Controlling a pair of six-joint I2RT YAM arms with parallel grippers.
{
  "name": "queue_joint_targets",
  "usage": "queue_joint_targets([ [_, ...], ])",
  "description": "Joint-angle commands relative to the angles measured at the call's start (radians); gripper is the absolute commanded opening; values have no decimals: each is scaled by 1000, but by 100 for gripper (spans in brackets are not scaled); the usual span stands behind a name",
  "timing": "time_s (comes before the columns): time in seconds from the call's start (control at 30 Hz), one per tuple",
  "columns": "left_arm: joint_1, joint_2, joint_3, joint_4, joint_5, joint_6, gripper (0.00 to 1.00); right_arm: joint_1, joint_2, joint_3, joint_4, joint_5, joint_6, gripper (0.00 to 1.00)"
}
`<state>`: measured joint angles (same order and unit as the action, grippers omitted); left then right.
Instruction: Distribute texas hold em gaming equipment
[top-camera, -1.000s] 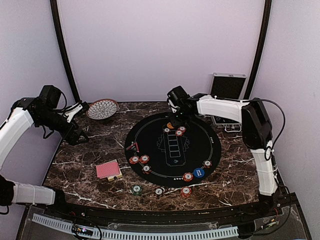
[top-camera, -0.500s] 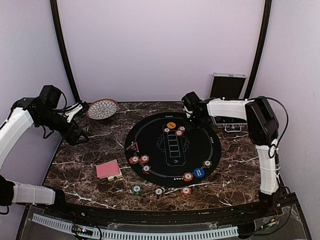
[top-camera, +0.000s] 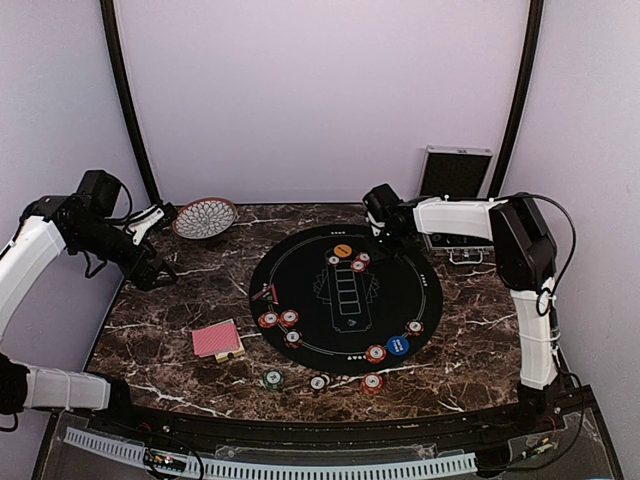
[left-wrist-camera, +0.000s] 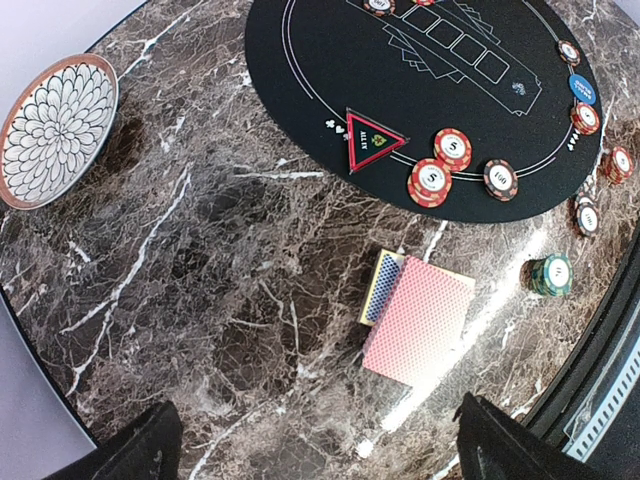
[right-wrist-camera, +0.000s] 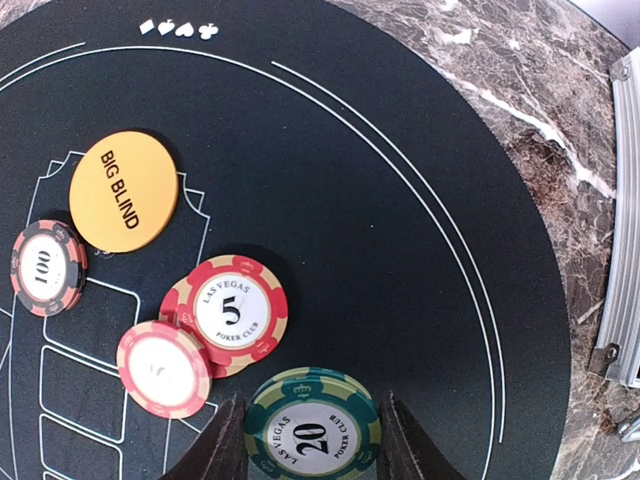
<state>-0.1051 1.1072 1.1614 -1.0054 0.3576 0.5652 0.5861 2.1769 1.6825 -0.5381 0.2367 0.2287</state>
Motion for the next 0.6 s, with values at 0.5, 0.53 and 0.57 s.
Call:
queue_joint_targets([
  [0.5,-2,-24,-3,-29,8,10,99,9,-75,-8,10,26,2,70],
  [0.53,-2,-23,-2,-29,8,10,99,24,-92,-11,9,31,-8,70],
  [0.57,-2,-23,-2,-29,7,10,99,45,-110,-18,8,34,-14,70],
])
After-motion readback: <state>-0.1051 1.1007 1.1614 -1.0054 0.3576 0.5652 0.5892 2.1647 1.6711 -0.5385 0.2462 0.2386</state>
